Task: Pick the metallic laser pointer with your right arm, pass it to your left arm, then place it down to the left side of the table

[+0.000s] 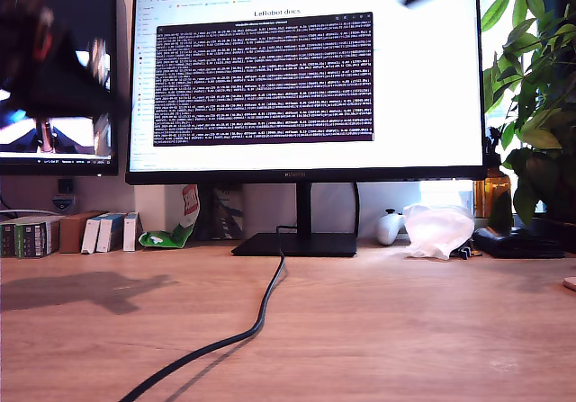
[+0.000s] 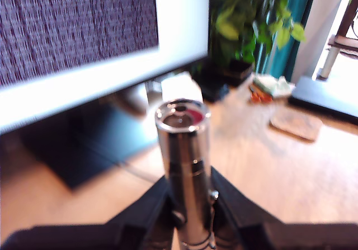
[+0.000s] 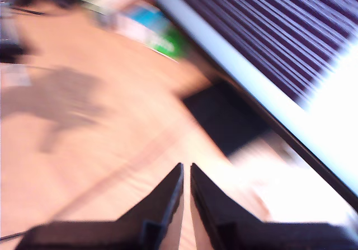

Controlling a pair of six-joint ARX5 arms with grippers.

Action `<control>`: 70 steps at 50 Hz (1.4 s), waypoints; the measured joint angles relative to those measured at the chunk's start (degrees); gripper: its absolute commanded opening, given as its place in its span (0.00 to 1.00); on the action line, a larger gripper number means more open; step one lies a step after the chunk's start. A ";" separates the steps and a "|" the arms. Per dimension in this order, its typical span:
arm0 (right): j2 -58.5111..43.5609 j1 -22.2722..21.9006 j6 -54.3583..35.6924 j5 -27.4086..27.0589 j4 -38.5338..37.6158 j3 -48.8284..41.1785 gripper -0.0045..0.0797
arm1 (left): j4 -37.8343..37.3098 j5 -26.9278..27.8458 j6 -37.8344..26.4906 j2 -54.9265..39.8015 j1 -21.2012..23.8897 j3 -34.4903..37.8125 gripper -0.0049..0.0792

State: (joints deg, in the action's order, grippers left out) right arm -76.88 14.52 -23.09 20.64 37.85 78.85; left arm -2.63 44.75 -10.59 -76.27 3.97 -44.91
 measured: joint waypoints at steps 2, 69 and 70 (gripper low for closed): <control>0.00 -0.96 1.11 -1.01 -0.07 0.00 0.04 | -1.86 -1.31 0.02 0.00 0.00 0.00 0.03; 35.58 -13.31 12.57 -28.13 -18.16 -40.44 0.04 | -34.40 -19.76 -0.04 -21.27 -0.74 -14.23 0.03; 35.58 -13.31 12.57 -28.13 -18.16 -40.44 0.04 | -34.73 -19.93 -0.04 -21.84 -0.74 -14.95 0.03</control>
State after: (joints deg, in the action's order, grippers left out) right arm -41.30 1.21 -10.52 -7.49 19.68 38.41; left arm -37.36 24.82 -10.63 -98.10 3.22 -59.86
